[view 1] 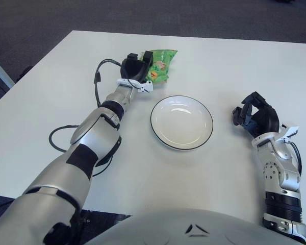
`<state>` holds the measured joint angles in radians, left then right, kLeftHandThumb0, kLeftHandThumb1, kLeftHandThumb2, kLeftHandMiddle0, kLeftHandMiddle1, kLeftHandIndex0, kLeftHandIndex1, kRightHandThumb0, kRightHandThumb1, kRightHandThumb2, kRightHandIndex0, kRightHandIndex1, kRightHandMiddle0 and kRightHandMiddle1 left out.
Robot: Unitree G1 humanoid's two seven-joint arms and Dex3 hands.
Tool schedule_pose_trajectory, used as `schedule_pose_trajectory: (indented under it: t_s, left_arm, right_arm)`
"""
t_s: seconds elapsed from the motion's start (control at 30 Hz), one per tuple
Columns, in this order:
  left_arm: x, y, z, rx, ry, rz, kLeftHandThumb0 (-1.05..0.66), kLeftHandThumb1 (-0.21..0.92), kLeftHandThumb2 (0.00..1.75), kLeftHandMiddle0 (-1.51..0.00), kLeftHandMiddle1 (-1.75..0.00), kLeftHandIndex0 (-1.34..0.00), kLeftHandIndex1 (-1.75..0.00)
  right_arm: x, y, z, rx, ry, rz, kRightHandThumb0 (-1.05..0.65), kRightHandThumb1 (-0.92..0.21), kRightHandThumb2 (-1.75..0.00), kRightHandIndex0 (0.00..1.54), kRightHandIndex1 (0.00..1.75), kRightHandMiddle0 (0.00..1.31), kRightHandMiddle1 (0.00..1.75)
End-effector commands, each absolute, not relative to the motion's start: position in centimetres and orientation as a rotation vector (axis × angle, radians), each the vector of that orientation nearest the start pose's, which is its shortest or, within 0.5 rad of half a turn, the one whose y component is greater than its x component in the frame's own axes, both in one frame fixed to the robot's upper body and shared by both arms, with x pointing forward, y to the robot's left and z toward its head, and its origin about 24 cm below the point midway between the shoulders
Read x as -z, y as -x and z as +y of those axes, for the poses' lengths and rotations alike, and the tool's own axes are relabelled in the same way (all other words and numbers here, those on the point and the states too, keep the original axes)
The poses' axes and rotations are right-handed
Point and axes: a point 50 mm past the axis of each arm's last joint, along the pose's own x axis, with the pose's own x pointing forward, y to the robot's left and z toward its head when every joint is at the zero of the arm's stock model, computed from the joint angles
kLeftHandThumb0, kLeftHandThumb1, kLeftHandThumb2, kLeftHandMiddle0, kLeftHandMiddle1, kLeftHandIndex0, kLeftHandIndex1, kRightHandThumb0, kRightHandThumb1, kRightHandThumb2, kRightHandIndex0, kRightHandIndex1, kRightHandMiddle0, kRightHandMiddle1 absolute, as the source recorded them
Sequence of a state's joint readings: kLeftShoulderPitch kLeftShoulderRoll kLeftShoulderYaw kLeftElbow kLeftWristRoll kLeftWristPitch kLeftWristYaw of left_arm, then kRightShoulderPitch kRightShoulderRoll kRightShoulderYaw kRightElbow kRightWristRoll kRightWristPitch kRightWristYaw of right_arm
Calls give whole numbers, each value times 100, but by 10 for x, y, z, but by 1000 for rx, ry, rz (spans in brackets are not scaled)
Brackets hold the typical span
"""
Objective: Put the snack into the plate.
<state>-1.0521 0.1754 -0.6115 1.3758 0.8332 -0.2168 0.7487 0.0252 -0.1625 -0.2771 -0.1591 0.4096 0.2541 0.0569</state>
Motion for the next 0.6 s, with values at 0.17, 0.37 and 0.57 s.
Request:
schedule_pose_trajectory:
  t_s: [0.17, 0.37, 0.57]
  left_arm:
    - [-102, -386, 133, -26, -1451, -603, 0, 19, 143, -76, -163, -47, -175]
    - [-107, -382, 151, -35, -1388, -661, 0, 17, 147, -75, -167, -48, -175]
    - [-114, -376, 170, -36, -1277, -701, 0, 15, 151, -76, -169, -50, -175]
  right_arm:
    - [-28, -228, -223, 176, -300, 189, -48, -34, -129, 119, 175, 60, 175]
    - [-29, -229, -224, 170, -299, 188, -48, -34, -129, 119, 175, 60, 175]
    - [-30, -230, -225, 165, -297, 193, -48, -34, -129, 118, 175, 60, 175]
